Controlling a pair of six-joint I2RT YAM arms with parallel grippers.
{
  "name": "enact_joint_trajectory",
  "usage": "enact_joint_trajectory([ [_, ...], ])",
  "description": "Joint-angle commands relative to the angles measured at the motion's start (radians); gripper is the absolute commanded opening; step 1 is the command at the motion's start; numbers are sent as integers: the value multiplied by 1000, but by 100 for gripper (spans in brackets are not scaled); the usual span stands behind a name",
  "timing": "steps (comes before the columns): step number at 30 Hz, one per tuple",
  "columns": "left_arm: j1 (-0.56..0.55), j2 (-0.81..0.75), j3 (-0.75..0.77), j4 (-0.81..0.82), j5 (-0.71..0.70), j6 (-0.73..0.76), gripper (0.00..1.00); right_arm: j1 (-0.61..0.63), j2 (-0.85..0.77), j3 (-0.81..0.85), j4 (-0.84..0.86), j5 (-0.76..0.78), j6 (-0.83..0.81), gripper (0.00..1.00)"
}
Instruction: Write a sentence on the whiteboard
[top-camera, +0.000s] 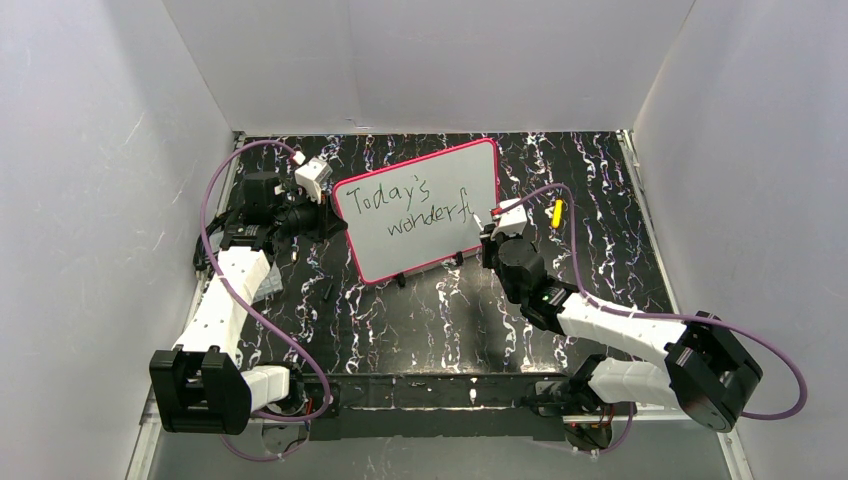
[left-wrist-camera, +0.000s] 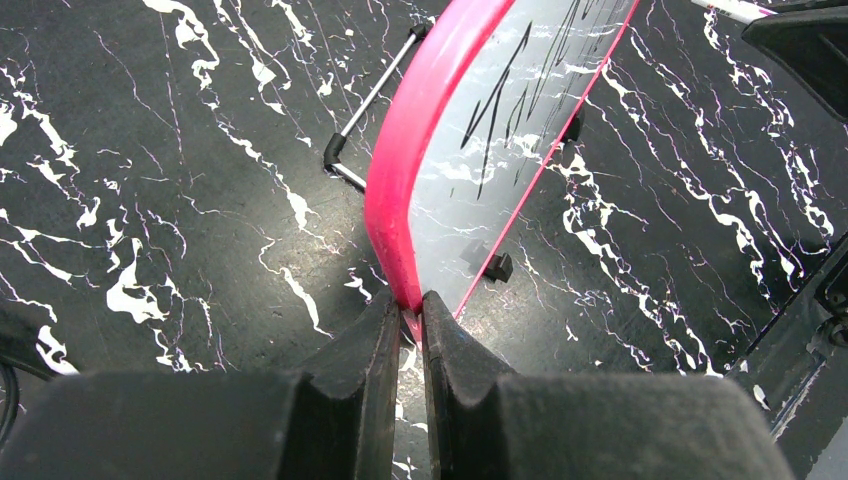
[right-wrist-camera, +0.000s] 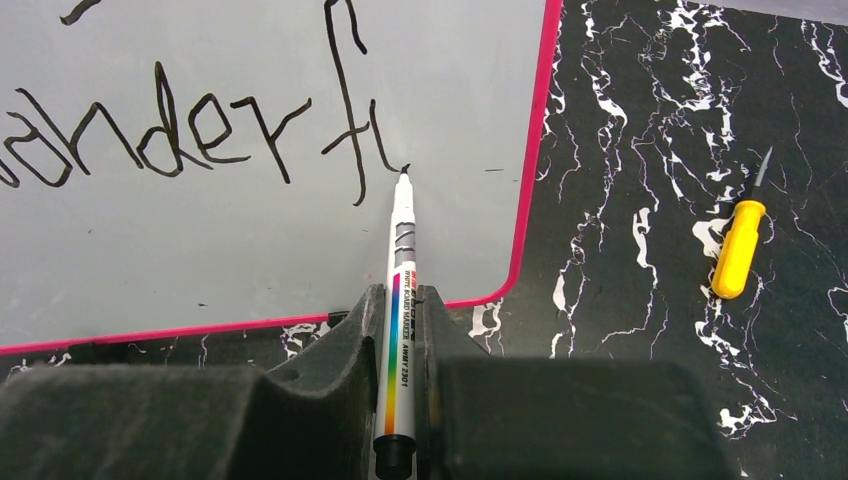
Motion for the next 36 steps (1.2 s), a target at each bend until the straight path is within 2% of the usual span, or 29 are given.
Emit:
enact_joint_trajectory([
  [1, -6, -12, 12, -45, 11, 6, 0, -4, -8, 29, 37, 29, -12, 1],
  [19, -6, -10, 12, -43, 13, 6, 0, -4, -11, 74, 60, 62, -76, 1],
  [36, -6, -9, 13, -42, 13, 6, 0, -4, 29, 11, 45, 69, -7, 1],
])
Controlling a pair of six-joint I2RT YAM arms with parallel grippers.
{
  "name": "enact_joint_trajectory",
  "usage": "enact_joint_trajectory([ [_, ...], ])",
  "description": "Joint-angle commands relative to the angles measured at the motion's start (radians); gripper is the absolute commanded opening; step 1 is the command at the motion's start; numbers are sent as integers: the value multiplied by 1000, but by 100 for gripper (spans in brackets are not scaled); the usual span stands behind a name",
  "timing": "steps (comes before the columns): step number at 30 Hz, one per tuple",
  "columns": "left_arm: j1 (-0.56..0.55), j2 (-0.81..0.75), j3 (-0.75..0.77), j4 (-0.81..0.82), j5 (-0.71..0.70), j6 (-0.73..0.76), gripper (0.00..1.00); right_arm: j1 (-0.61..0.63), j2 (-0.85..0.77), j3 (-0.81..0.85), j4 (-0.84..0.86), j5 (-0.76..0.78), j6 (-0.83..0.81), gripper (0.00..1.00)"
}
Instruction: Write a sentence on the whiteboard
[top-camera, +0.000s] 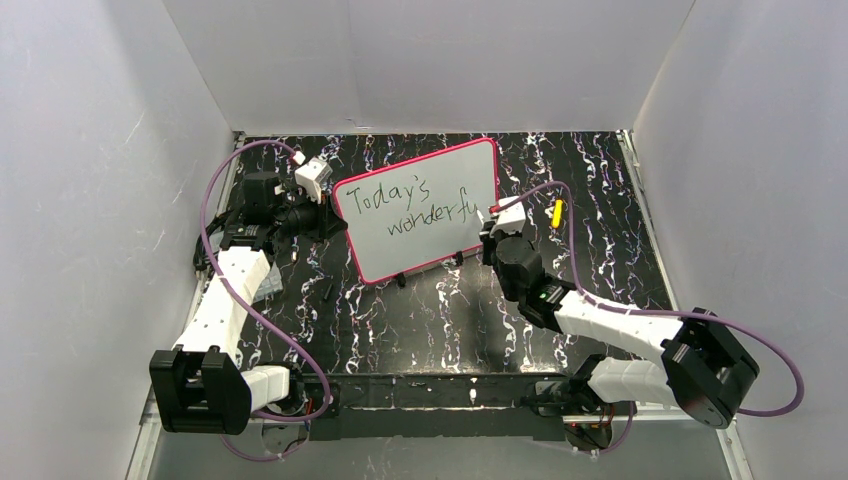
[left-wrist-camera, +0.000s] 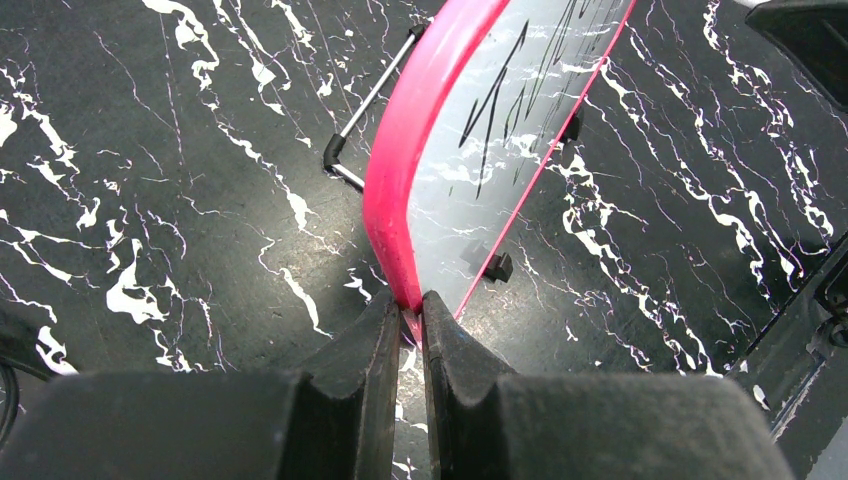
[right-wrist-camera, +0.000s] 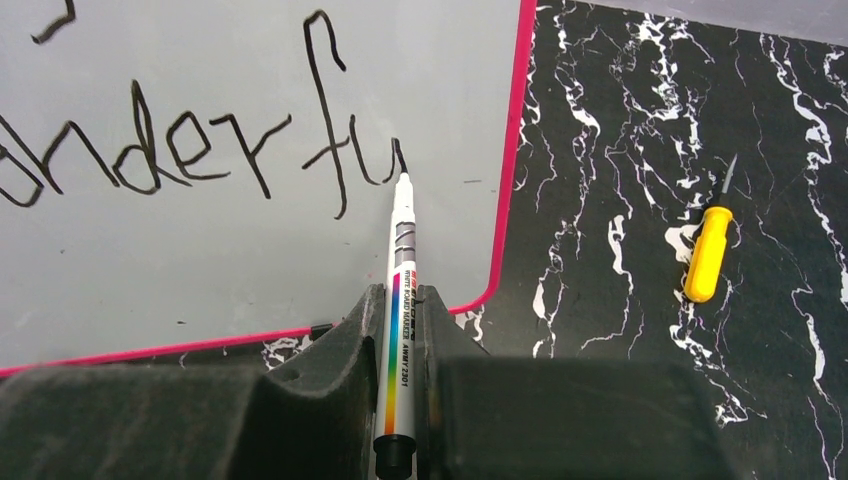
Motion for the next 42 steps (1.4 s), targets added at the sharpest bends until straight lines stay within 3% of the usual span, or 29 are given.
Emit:
enact_joint_trajectory([
  [1, -6, -10, 13, -43, 13, 6, 0, -4, 3, -14, 30, 22, 24, 1],
  [16, -7, -10, 12, -44, 13, 5, 0, -4, -108, 43, 9, 34, -26, 1],
  [28, -6, -10, 11, -43, 13, 6, 0, -41, -19, 145, 88, 6, -105, 1],
  [42, -6, -9, 12, -42, 13, 8, 0, -46, -11, 47, 34, -19, -2, 1],
])
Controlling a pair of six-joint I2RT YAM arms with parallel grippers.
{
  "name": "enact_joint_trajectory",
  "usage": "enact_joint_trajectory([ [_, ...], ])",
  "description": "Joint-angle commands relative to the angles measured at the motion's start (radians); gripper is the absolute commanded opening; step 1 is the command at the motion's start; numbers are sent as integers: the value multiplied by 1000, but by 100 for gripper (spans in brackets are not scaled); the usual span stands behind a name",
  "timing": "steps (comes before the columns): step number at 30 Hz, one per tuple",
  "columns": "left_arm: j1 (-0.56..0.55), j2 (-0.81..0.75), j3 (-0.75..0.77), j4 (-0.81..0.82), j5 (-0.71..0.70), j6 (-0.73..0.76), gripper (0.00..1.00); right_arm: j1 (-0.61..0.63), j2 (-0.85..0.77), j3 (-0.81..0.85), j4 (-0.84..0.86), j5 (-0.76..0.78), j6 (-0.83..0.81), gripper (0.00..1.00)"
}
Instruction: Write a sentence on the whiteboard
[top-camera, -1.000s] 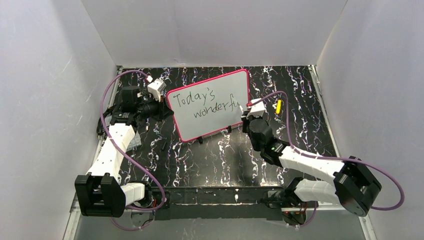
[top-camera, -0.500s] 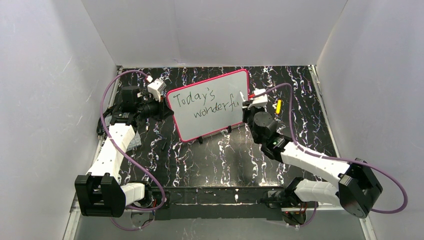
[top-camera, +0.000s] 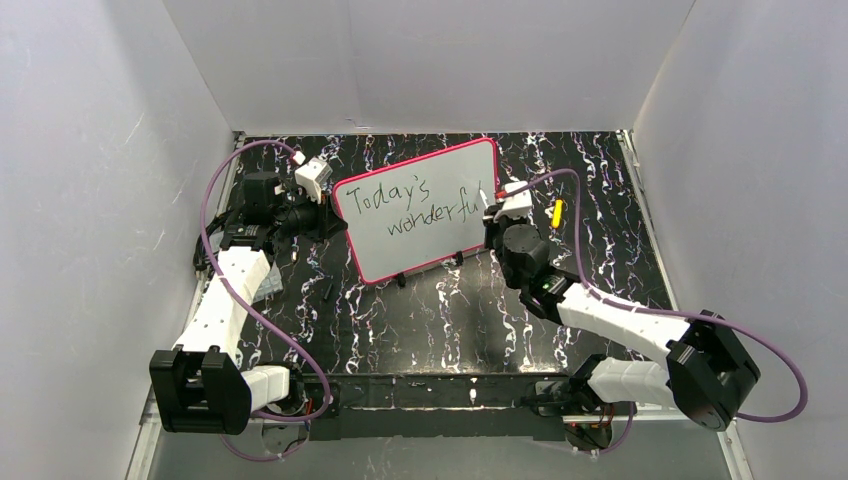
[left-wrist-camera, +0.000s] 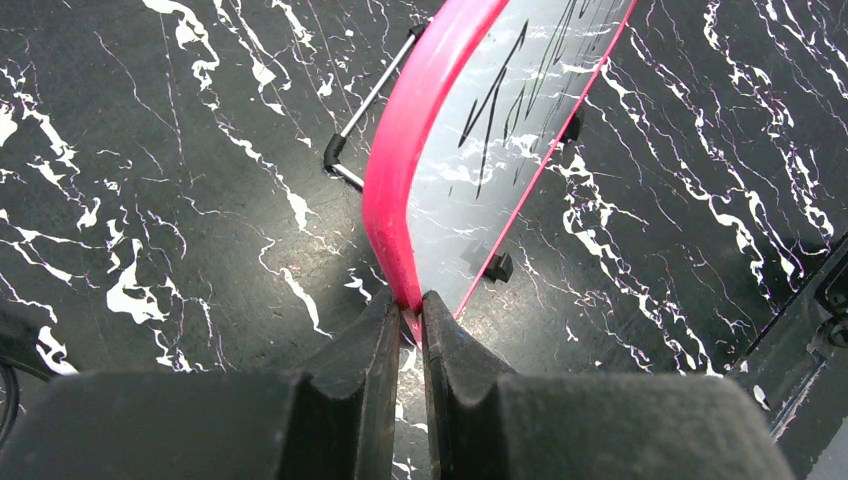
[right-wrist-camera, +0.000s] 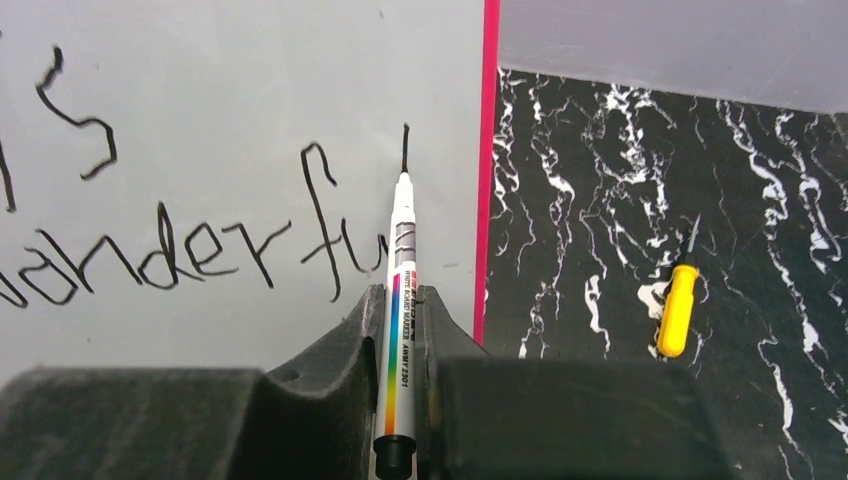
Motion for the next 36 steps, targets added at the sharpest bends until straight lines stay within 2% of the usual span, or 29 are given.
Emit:
enact_joint_trajectory([
  [1, -7, -8, 11, -42, 12, 8, 0, -5, -4, -42, 1, -17, 66, 1],
  [12, -6, -11, 12, -42, 12, 6, 0, -5, -1, -103, -53, -55, 163, 1],
  [23, -7, -16, 10, -42, 10, 4, 0, -8, -56, -64, -78, 63, 105, 1],
  [36, -6, -15, 10, -41, 12, 5, 0, -26, -14, -54, -25, 22, 89, 1],
])
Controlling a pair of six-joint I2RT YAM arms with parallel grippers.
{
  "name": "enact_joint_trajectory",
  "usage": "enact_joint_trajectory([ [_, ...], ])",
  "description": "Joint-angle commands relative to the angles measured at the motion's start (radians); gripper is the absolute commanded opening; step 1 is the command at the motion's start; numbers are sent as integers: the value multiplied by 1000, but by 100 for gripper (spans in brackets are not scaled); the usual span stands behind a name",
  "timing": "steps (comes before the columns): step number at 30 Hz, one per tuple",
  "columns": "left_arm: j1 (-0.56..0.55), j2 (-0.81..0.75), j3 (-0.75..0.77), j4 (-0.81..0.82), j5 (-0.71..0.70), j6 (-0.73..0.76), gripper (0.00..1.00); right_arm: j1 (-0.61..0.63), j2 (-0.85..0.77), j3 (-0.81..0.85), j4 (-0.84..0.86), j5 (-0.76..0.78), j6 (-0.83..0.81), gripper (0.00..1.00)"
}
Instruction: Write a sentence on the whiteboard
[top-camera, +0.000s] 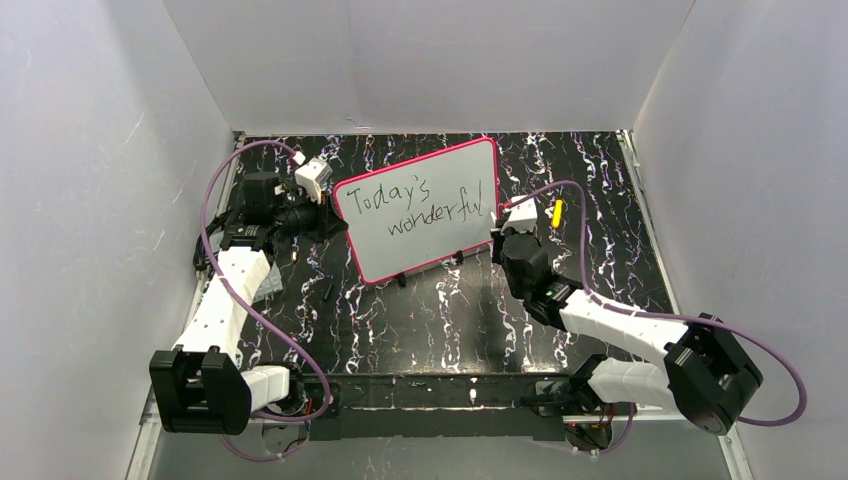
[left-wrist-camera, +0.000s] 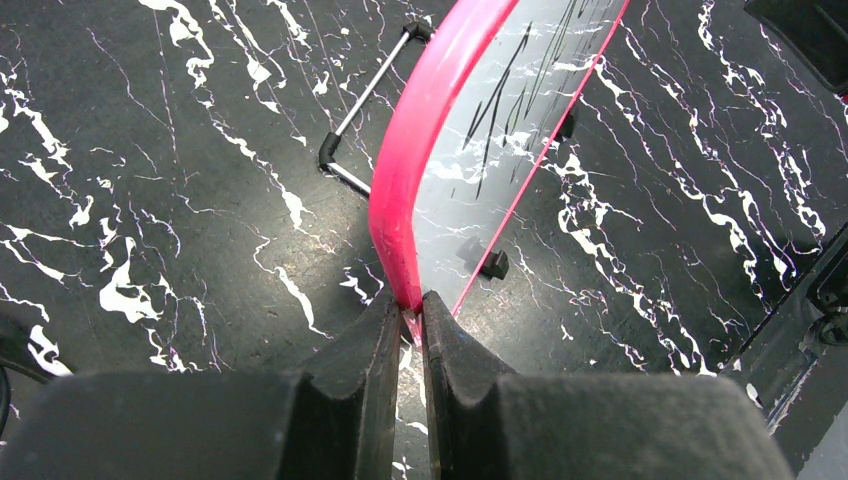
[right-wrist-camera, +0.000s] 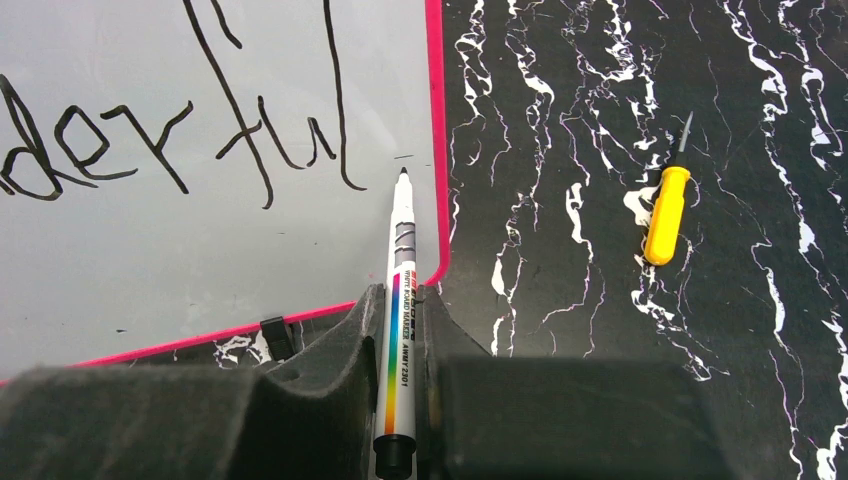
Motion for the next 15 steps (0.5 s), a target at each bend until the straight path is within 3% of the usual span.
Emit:
enact_joint_trajectory([
  [1, -6, -12, 10, -37, 7, 12, 0, -8, 17, 46, 79, -1, -16, 1],
  [15, -6, -11, 9, -37, 11, 16, 0, -20, 43, 52, 104, -17, -20, 1],
])
